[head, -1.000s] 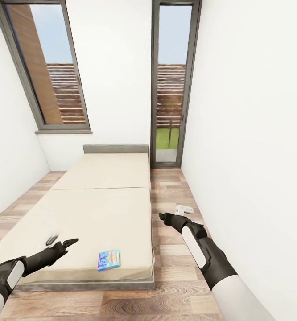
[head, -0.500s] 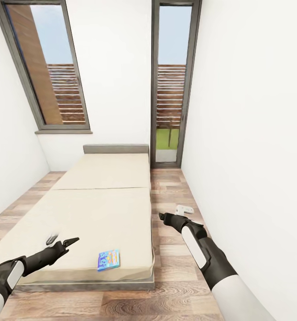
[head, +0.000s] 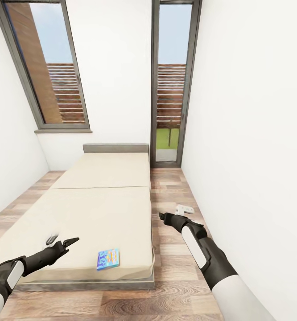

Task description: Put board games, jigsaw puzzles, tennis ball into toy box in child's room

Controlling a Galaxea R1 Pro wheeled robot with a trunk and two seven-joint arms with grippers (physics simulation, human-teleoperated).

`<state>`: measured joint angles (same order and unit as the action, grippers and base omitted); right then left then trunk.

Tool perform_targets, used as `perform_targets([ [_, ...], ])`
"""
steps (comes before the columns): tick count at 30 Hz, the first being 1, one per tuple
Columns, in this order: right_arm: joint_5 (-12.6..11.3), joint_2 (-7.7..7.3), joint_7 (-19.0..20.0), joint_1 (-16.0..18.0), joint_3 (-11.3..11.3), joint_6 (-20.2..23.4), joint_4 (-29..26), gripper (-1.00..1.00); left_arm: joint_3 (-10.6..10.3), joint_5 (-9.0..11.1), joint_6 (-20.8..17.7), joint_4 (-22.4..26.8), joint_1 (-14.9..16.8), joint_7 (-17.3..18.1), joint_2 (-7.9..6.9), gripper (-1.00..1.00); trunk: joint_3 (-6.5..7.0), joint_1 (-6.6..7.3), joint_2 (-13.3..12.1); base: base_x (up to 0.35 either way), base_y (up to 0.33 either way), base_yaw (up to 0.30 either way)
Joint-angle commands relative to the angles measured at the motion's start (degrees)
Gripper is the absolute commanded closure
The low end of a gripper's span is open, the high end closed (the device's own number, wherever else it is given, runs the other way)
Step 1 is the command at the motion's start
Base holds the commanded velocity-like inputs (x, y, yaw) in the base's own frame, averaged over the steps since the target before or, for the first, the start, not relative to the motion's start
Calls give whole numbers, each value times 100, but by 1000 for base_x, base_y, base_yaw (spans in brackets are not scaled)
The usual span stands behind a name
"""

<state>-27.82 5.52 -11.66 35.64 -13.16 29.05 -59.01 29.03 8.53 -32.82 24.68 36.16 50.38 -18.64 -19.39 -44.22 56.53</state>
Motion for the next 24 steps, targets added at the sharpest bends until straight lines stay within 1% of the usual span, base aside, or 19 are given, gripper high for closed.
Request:
perform_targets([
  [1, -61, -1, -55, 5, -11, 13, -9, -100, 17, 18, -43, -2, 5, 12, 0, -100, -26, -23, 47, 0, 0, 0],
  [11, -66, -7, -47, 5, -4, 13, -55, -100, 30, 31, -64, -3, 5, 38, -7, -100, -205, -243, 448, 0, 0, 0],
  [14, -66, -12, -42, 5, 15, 19, -69, -100, 29, 32, -132, -6, 5, 170, -10, -100, -259, -309, 568, 0, 0, 0],
  [16, -66, -11, -35, 5, 63, 24, -72, -100, 26, 29, -217, -7, 5, 312, -9, -100, -295, -353, 648, 0, 0, 0],
  [18, -69, -10, -30, 5, 158, 45, -74, -100, 15, 22, -316, -4, 5, 507, -4, -100, -331, -397, 729, 0, 0, 0],
  [21, -72, -11, -24, 5, 228, 69, -75, -100, 10, 23, -366, -25, 5, 625, 24, -100, -385, -462, 849, 0, 0, 0],
  [24, -74, -12, -21, 5, 262, 89, -77, -100, 19, 25, -391, -163, 5, 682, 88, -100, -439, -528, 969, 0, 0, 0],
])
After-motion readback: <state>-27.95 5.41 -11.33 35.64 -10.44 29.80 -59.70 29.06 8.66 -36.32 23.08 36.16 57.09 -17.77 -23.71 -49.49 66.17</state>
